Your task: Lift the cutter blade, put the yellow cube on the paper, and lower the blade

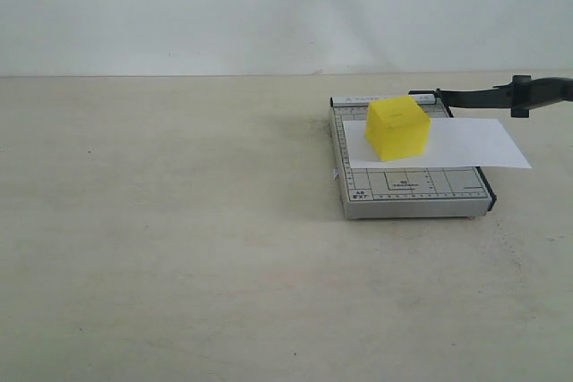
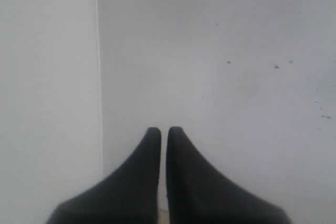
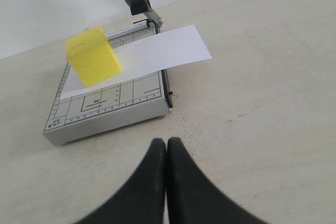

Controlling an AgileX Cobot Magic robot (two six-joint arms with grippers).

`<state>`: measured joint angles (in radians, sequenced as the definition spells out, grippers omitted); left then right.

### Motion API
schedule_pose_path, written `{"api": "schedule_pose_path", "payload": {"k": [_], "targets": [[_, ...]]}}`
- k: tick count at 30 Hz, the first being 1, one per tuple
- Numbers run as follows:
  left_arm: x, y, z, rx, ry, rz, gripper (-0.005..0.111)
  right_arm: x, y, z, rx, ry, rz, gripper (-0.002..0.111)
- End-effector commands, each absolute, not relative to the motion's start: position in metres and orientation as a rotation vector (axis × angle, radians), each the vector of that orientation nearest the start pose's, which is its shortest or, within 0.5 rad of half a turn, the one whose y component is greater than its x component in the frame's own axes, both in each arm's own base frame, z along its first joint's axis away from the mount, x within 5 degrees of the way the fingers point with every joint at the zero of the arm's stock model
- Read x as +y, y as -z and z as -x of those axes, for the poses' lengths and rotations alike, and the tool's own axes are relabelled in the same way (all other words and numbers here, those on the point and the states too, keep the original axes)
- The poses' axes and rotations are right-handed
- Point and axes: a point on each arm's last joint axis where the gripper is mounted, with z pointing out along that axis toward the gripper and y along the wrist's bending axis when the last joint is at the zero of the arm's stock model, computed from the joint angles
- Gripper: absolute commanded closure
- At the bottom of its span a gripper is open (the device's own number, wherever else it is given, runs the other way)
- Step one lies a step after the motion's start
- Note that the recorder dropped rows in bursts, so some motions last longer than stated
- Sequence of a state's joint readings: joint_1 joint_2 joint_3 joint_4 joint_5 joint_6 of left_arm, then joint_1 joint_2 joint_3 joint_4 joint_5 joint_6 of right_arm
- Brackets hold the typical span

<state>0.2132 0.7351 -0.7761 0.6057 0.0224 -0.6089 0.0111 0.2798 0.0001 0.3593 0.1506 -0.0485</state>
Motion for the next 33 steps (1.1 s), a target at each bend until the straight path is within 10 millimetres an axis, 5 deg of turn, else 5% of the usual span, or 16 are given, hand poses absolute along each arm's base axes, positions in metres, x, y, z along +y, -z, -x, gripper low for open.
{"api": "schedule_pose_path", "payload": {"k": [1,6,15,20,28,33], "targets": [[0.016,-0.39,-0.104,1.41,-0.109,0.128,0.102,0.005,-0.182,-0.076,1.894,-0.262,-0.245,0.108],[0.013,-0.366,-0.077,1.396,-0.11,0.134,0.102,0.005,-0.183,-0.076,1.887,-0.259,-0.244,0.108],[0.021,-0.276,-0.085,1.751,-0.158,0.231,0.102,0.001,-0.194,-0.079,1.757,-0.229,-0.258,0.108],[0.008,-0.259,-0.09,1.705,0.035,0.192,0.102,-0.005,-0.209,-0.08,1.582,-0.195,-0.281,0.108],[0.004,-0.221,-0.089,1.765,0.132,0.25,0.102,0.001,-0.275,-0.085,1.558,-0.101,-0.08,0.108],[0.004,-0.192,-0.084,1.851,0.123,0.261,0.102,0.006,-0.308,-0.105,1.678,-0.032,0.078,0.108]]}}
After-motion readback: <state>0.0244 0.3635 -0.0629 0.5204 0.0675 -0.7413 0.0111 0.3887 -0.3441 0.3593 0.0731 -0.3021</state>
